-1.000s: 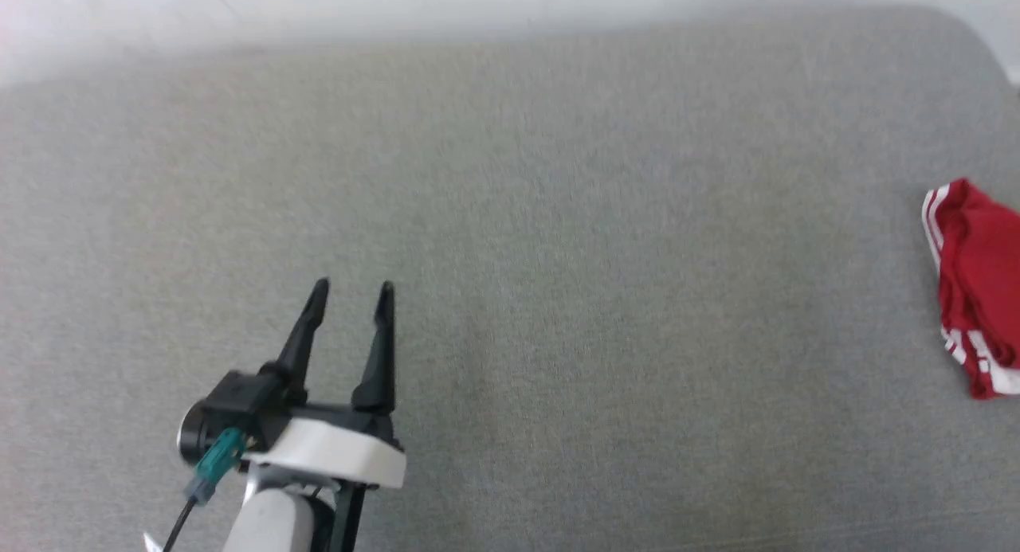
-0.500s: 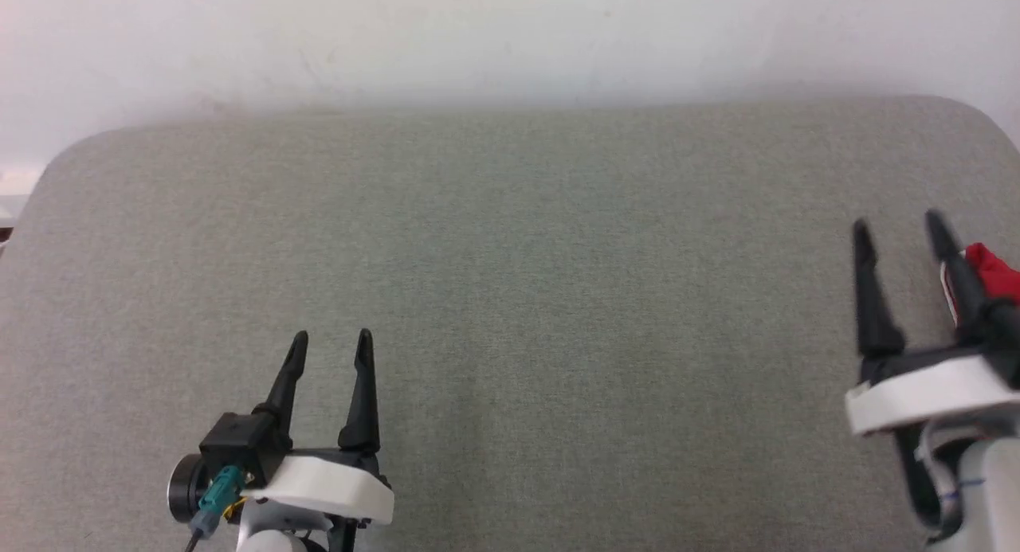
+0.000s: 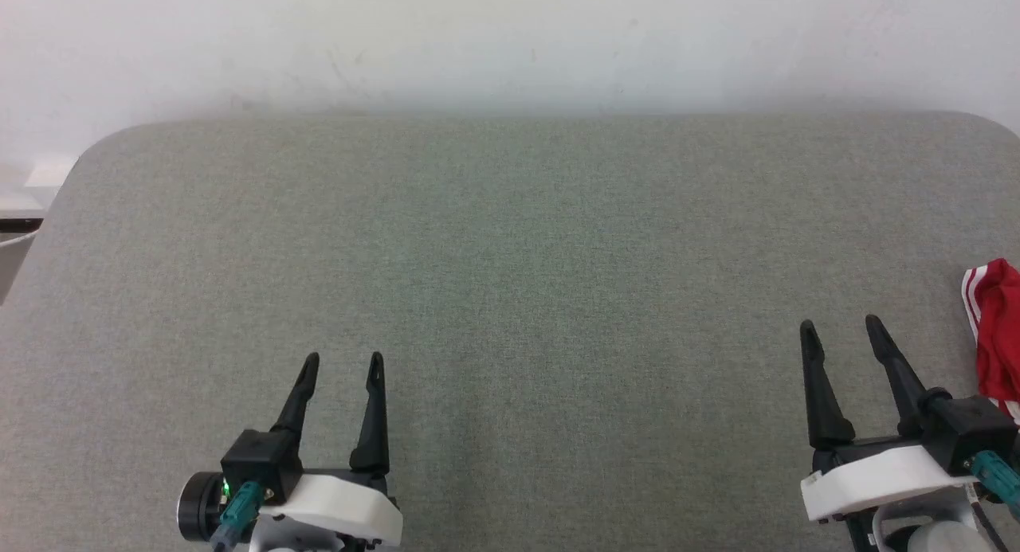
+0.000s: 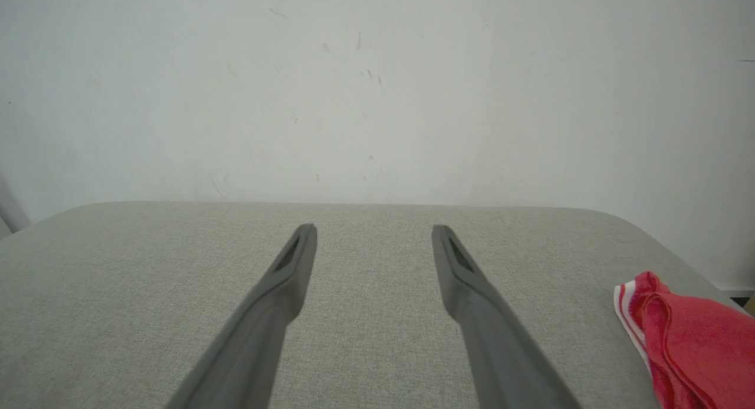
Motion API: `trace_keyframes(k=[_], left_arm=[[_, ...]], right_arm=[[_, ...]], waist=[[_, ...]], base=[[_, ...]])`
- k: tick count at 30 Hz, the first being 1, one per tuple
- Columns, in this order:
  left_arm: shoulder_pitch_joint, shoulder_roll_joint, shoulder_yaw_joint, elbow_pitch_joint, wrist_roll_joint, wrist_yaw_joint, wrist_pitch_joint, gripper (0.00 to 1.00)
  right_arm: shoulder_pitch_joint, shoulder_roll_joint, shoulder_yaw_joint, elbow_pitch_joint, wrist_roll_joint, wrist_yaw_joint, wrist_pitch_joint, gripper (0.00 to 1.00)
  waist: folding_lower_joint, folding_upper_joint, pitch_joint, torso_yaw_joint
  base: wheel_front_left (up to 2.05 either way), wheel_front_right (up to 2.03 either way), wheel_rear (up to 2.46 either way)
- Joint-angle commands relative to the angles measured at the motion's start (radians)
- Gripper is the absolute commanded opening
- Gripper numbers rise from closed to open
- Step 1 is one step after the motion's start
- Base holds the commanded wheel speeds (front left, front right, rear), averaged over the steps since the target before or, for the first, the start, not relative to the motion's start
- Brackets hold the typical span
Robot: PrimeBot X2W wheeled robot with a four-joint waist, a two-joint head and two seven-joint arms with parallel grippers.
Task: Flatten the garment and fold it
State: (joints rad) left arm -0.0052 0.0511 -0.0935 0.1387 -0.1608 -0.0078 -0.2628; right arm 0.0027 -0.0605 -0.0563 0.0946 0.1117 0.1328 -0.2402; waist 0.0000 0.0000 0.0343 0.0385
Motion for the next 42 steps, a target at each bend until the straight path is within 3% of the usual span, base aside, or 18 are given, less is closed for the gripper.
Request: trace_keyframes(k=[1, 13, 14, 42], left_arm=[[0.008, -0.001, 0.000, 0.002, 0.004, 0.005, 0.001, 1.00], [0.001, -0.001, -0.001, 0.006, -0.010, 0.000, 0.001, 1.00], [0.003, 0.000, -0.001, 0.004, -0.012, 0.000, 0.000, 0.00], [0.003, 0.000, 0.018, -0.025, 0.021, 0.002, 0.052, 0.00]], right_arm=[[0.006, 0.004, 0.003, 0.001, -0.007, -0.002, -0.008, 1.00], [0.004, 0.009, 0.002, -0.003, -0.014, -0.002, -0.014, 1.00], [0.001, 0.005, 0.001, -0.001, -0.010, 0.000, -0.008, 0.00], [0.001, 0.006, 0.012, -0.019, -0.030, 0.000, 0.042, 0.00]], waist=[[0.0000, 0.0000, 0.000, 0.000], [0.0000, 0.0000, 0.003, 0.005], [0.0001, 0.0000, 0.003, 0.005], [0.0001, 0.0000, -0.004, -0.004]], base=[[0.00, 0.00, 0.00], [0.00, 0.00, 0.00], [0.00, 0.00, 0.00], [0.00, 0.00, 0.00]])
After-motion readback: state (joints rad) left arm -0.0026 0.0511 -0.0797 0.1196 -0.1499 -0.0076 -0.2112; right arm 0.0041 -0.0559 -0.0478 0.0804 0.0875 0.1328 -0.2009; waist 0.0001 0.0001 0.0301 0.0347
